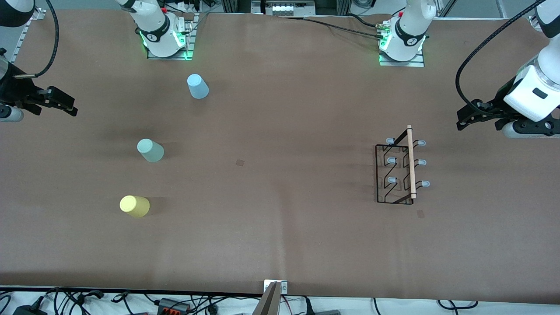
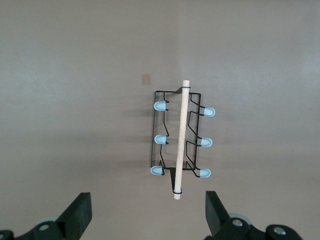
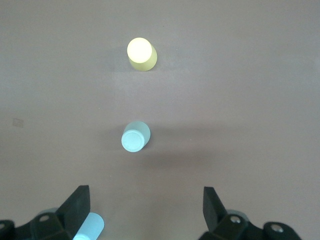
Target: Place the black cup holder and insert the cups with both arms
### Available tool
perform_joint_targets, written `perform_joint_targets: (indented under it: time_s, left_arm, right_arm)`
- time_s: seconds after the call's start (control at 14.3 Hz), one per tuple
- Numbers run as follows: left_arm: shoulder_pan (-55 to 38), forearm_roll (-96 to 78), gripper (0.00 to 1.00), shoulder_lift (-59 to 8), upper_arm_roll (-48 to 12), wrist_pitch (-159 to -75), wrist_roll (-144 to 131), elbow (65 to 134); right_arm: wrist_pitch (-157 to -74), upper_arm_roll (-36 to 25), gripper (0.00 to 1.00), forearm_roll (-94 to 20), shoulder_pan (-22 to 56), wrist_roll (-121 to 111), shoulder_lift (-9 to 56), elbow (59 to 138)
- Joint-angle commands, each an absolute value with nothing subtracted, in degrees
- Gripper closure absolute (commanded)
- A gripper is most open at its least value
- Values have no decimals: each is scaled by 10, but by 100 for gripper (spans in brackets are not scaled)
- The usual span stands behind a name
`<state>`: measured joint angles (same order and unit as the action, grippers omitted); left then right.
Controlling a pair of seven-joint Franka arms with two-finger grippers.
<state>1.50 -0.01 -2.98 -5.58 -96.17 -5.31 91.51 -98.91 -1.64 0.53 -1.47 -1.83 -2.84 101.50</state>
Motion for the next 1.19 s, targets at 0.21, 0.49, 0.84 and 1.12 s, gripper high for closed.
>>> perform_joint_targets:
  time_s: [0.21,0.49,0.84,1.12]
  left_arm:
    - [18,-8,0,-33,-59,-961,-54,907]
    - [8,-8,0,-44,-63,-960,-54,909]
    - [10,-78,0,-85,-74,-960,-47,912]
    - [-1,-69,0,-147,-75,-993,-44,918]
  right_arm:
    - [-992,-9,0,3,-24,-25,-47,1032]
    - [-996,-8,0,3,-24,-25,-43,1032]
    - [-999,-8,0,3,-24,-25,-40,1032]
    - [-998,-8,0,4,-24,-25,-29,1032]
